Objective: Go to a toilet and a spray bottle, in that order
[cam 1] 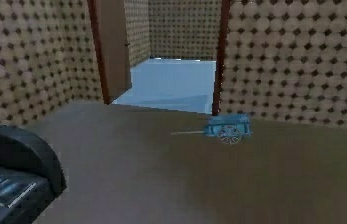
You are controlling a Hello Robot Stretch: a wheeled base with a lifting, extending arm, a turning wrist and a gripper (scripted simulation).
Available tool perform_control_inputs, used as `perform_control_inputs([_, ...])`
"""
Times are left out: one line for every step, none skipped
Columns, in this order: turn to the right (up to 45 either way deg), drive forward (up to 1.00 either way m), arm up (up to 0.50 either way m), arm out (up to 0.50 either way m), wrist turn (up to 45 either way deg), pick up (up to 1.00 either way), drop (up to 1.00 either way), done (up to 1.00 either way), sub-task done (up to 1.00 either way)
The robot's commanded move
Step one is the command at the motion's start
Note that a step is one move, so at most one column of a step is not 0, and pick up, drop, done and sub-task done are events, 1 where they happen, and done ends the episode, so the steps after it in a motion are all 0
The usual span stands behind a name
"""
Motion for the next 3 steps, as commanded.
perform_control_inputs([-3.0, 0.00, 0.00, 0.00, 0.0, 0.00, 0.00, 0.00, 0.00])
perform_control_inputs([0.0, 1.00, 0.00, 0.00, 0.0, 0.00, 0.00, 0.00, 0.00])
perform_control_inputs([0.0, 0.40, 0.00, 0.00, 0.0, 0.00, 0.00, 0.00, 0.00])
